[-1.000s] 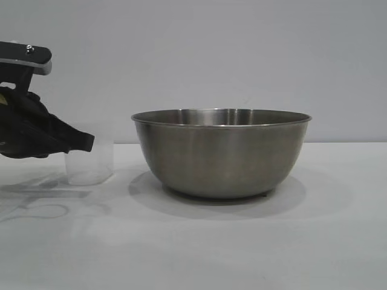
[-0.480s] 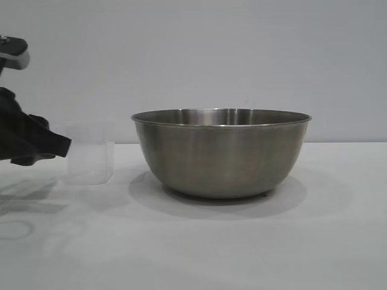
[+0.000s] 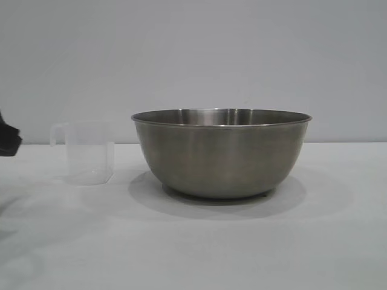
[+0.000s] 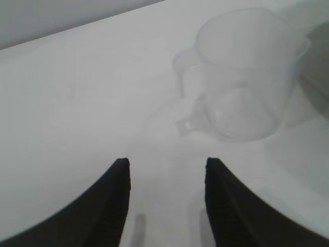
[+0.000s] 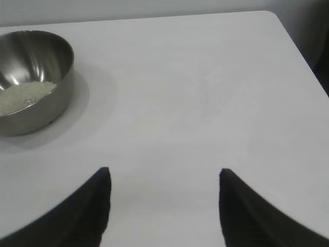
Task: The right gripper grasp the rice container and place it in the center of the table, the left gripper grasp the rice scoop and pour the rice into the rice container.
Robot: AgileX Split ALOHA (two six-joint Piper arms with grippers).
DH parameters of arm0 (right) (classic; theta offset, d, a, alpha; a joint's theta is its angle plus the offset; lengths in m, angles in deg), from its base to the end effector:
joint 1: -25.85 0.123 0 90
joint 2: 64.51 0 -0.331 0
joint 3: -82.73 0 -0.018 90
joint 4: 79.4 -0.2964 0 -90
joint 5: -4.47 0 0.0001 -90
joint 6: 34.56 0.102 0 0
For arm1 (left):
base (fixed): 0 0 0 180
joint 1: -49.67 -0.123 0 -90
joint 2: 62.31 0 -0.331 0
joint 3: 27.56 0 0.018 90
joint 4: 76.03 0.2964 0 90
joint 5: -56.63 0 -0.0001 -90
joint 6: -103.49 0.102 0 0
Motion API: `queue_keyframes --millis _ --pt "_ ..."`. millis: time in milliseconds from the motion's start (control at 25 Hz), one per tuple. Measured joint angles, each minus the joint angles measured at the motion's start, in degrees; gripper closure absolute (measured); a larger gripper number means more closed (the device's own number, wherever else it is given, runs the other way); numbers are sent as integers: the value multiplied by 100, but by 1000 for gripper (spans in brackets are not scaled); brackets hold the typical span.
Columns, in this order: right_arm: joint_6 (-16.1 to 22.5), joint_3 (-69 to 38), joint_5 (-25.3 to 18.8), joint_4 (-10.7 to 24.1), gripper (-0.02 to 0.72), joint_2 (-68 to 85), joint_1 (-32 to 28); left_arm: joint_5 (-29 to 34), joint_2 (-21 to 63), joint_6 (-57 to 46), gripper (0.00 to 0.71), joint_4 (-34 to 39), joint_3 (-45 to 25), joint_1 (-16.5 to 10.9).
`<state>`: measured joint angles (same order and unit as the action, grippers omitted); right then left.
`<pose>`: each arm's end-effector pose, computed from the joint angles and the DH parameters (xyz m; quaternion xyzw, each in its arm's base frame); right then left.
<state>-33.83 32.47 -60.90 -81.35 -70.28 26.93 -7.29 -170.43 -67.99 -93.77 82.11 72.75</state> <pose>-0.0066 0.0030 0.2836 -0.0040 0.8719 0.0247 0.4890 0.2109 -0.0595 0.0992 0.0994 0.8356 0.0115 0.5401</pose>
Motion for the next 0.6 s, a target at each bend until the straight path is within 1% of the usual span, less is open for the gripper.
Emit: queue_keyframes --millis 200,280,400,600 --pt "0 0 0 0 316 0 0 114 150 -72 421 -290 -17 0" --pt "0 0 0 0 316 0 0 354 150 -72 421 -337 103 0" --pt "0 0 0 0 316 0 0 988 150 101 421 -444 431 0" --pt "0 0 0 0 316 0 0 2339 150 645 421 -682 1083 0"
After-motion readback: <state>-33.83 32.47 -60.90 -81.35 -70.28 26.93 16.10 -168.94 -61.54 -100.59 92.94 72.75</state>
